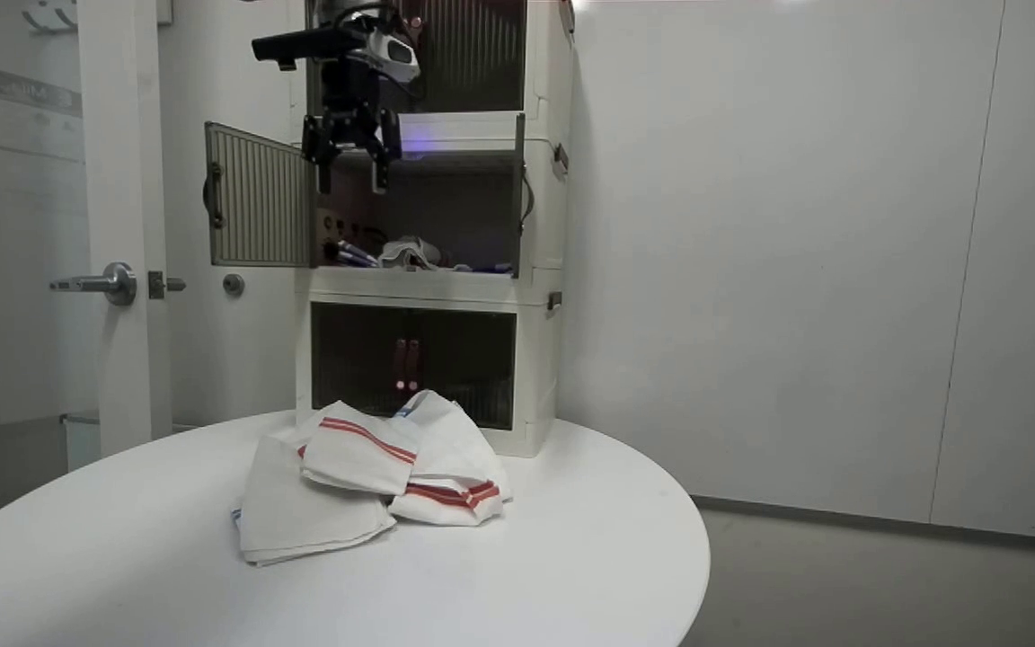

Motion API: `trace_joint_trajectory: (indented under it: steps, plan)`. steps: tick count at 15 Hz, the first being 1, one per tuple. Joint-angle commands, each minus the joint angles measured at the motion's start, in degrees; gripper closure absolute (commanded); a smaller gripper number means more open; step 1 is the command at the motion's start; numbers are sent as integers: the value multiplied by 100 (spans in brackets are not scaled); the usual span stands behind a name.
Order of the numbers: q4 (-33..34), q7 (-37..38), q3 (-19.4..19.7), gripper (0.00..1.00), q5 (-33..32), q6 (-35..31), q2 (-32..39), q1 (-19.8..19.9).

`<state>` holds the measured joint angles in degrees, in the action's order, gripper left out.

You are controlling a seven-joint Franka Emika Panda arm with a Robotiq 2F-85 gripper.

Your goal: Put the towel in the middle drawer

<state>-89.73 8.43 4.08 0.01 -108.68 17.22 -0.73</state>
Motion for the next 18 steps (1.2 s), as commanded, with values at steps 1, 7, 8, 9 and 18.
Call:
trace_joint_trajectory:
  steps: [1,7,8,9,18]
  plan:
    - [-875,349,-119,0,561,-289,-683,101]
    - [-2286,361,-134,0,401,-1031,-1688,34]
    - [-2536,332,-146,0,337,-1118,-1871,40]
    - [-2756,317,-158,0,317,-1180,-2035,54]
    - [-2949,304,-172,0,430,-894,-2202,134]
